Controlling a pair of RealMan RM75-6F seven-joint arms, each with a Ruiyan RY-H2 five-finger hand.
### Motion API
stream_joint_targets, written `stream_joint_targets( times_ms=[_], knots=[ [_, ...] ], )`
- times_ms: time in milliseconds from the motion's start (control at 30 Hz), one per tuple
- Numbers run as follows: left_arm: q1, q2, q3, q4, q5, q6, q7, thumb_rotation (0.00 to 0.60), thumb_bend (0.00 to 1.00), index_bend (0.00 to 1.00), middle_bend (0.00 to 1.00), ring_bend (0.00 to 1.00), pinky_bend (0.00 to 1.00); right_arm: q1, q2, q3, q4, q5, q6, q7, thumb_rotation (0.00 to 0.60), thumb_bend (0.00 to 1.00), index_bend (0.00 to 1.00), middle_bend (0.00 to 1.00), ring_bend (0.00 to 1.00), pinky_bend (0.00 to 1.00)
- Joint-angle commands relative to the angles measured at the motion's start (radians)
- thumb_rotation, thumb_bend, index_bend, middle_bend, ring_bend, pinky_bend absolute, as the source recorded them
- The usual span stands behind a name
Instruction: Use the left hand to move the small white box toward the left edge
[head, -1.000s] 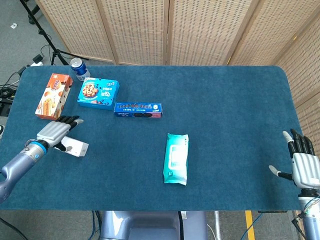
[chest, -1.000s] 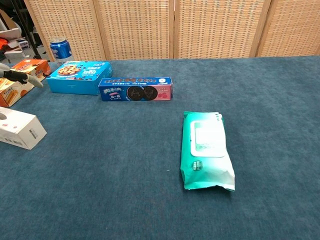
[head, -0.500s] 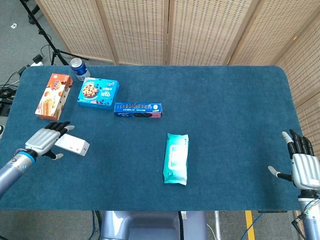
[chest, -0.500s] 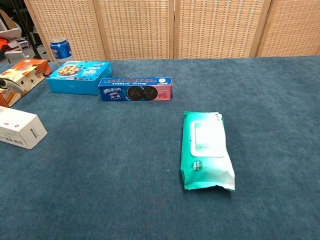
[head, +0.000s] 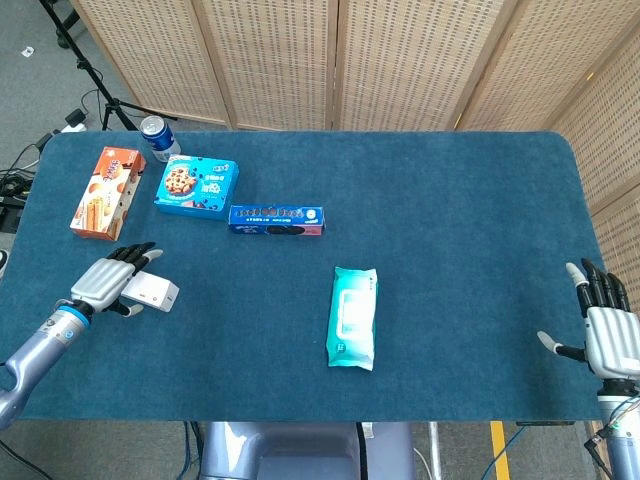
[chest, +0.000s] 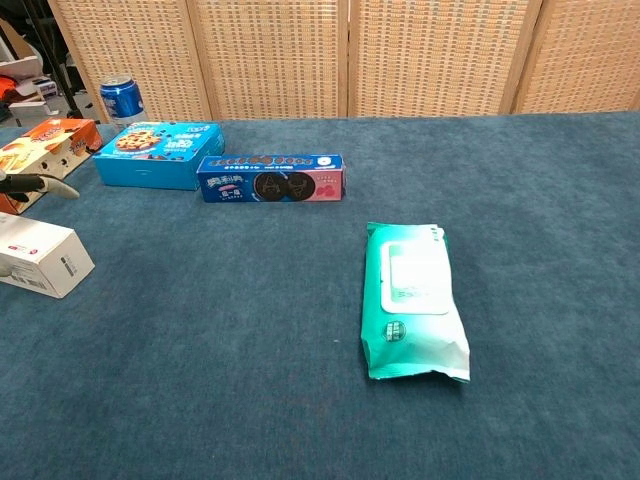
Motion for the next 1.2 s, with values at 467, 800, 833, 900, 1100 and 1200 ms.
stream_joint_targets(
  times_ms=[467, 800, 833, 900, 1100, 1200],
  knots=[
    [-0.032, 0.22, 0.047, -0.222, 0.044, -0.06, -0.058, 0.6, 0.4, 0.52, 0.42, 0.3, 0.35, 0.001, -0.002, -0.002, -0.002, 0.0, -0.002, -0.005, 0.6, 0.0, 0.0, 0.0, 0.0, 0.0],
    [-0.245, 0.401, 0.092, -0.425, 0.048, -0.468, -0.265, 0.6, 0.43, 0.56, 0.44, 0.32, 0.35, 0.004, -0.004, 0.0, 0.001, 0.004, -0.007, -0.008, 0.6, 0.0, 0.0, 0.0, 0.0, 0.0],
    [-0.263, 0.396, 0.09, -0.42, 0.041, -0.502, -0.271, 0.6, 0.43, 0.56, 0.44, 0.32, 0.35, 0.004, -0.004, 0.0, 0.001, 0.005, -0.007, -0.008, 0.6, 0.0, 0.0, 0.0, 0.0, 0.0],
    [-0.281, 0.37, 0.081, -0.398, 0.018, -0.54, -0.271, 0.6, 0.43, 0.56, 0.44, 0.32, 0.35, 0.004, -0.003, 0.001, 0.002, 0.008, -0.008, -0.005, 0.6, 0.0, 0.0, 0.0, 0.0, 0.0],
    [-0.246, 0.301, 0.051, -0.341, -0.03, -0.461, -0.197, 0.6, 0.37, 0.07, 0.0, 0.0, 0.07, 0.002, 0.0, 0.002, 0.002, 0.007, -0.006, 0.001, 0.6, 0.0, 0.0, 0.0, 0.0, 0.0],
    [-0.219, 0.274, 0.033, -0.322, -0.056, -0.396, -0.152, 0.6, 0.36, 0.0, 0.0, 0.0, 0.0, 0.001, 0.003, 0.003, 0.0, 0.008, -0.004, 0.005, 0.6, 0.0, 0.0, 0.0, 0.0, 0.0]
  ],
)
